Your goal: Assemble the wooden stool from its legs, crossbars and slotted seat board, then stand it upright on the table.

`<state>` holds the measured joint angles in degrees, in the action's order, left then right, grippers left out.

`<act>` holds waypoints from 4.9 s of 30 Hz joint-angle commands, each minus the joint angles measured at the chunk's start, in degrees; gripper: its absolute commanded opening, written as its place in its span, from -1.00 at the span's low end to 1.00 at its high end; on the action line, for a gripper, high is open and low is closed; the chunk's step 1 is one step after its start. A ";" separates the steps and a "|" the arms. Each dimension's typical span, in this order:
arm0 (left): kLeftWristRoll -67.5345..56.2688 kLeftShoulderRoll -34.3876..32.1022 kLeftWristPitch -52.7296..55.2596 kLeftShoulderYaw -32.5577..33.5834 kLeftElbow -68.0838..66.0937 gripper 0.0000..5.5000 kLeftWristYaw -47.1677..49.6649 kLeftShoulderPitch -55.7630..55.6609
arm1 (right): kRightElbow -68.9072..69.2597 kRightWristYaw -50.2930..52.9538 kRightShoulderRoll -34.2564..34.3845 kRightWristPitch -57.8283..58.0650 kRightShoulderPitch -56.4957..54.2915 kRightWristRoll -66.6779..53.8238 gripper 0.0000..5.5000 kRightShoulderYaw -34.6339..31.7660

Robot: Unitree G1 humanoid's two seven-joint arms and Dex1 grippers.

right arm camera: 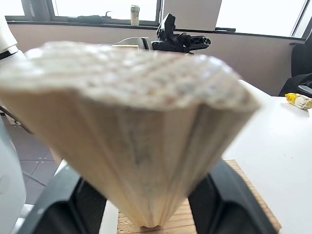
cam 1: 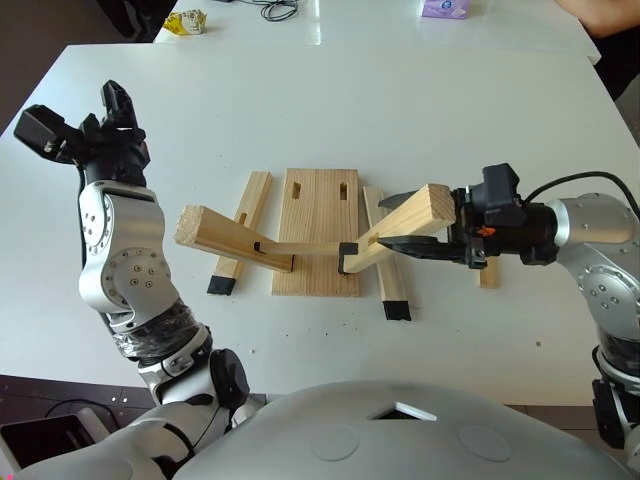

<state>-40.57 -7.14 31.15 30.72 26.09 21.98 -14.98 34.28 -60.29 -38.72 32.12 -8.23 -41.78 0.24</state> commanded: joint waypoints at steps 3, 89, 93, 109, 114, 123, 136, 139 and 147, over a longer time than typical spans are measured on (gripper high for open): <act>-0.11 -2.75 -0.19 2.41 -0.71 0.19 0.17 -0.10 | -2.77 -1.22 -1.59 -2.36 1.60 2.78 -0.26 1.71; 12.96 16.40 -12.22 -19.86 15.14 0.19 4.55 23.23 | 2.92 5.38 -15.18 23.69 -21.07 4.85 -0.26 21.04; 13.34 16.76 -13.90 -21.15 13.72 0.19 5.38 23.00 | 2.67 6.93 -15.01 22.96 -20.02 6.36 -0.26 21.96; 11.97 16.77 -18.81 -22.95 7.02 0.19 6.90 20.51 | 6.47 9.10 -16.04 20.02 -16.04 9.82 -0.26 24.13; 11.79 16.70 -19.20 -24.04 5.88 0.19 7.24 19.62 | 5.82 10.32 -14.50 22.80 -16.81 7.58 -0.26 23.77; 13.66 17.59 -21.99 -26.93 5.15 0.19 7.70 21.15 | 2.58 8.38 -11.72 23.49 -22.50 7.97 -0.26 28.63; 16.88 19.97 -29.03 -32.36 3.43 0.19 8.95 24.84 | -5.49 -0.58 -4.61 34.74 -37.60 2.13 -0.26 35.92; 17.06 19.90 -30.00 -33.46 2.85 0.19 9.10 25.28 | -7.16 2.27 -0.86 43.71 -39.23 -2.27 -0.26 32.39; 17.18 19.22 -31.03 -35.07 0.19 0.19 8.50 25.02 | -5.84 11.49 4.15 49.46 -34.75 2.35 -0.26 32.54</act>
<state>-24.45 3.83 -2.21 3.46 28.80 31.80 9.94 31.10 -54.89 -40.23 70.09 -50.52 -38.24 25.77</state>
